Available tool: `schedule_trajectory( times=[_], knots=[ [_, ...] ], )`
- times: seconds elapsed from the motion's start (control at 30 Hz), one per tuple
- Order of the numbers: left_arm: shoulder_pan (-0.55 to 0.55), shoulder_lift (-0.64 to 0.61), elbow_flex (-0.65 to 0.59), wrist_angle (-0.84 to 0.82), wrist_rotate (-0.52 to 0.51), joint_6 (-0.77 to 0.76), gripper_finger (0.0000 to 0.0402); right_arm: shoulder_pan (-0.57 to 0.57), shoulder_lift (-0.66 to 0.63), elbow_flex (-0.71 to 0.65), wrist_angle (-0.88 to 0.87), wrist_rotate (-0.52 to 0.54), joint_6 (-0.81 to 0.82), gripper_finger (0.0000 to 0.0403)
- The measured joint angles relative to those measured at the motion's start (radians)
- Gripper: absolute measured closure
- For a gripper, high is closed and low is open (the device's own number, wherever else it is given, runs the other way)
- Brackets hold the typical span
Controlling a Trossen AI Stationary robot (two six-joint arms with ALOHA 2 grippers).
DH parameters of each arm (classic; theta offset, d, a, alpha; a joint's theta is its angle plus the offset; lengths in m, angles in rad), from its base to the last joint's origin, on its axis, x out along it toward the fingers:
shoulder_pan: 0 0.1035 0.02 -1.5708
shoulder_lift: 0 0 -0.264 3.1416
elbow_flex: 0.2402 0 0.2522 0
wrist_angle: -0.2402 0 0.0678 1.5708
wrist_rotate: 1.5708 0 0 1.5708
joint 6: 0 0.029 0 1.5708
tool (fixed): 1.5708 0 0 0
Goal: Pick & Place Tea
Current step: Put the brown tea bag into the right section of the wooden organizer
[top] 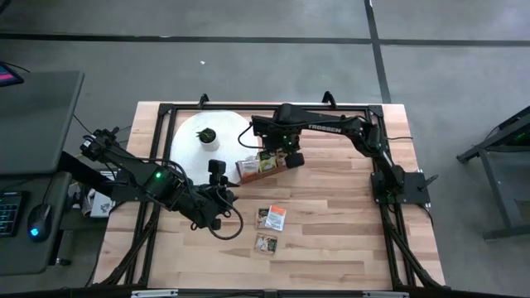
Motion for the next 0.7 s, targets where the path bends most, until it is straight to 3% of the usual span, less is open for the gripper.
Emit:
schedule_trajectory(
  times=[0.7],
  knots=[
    [0.0,0.0,0.001,-0.001,0.0,-0.022,0.0244,0.007,0.0,-0.081,0.001,0.003,-0.047,0.0403]
  ],
)
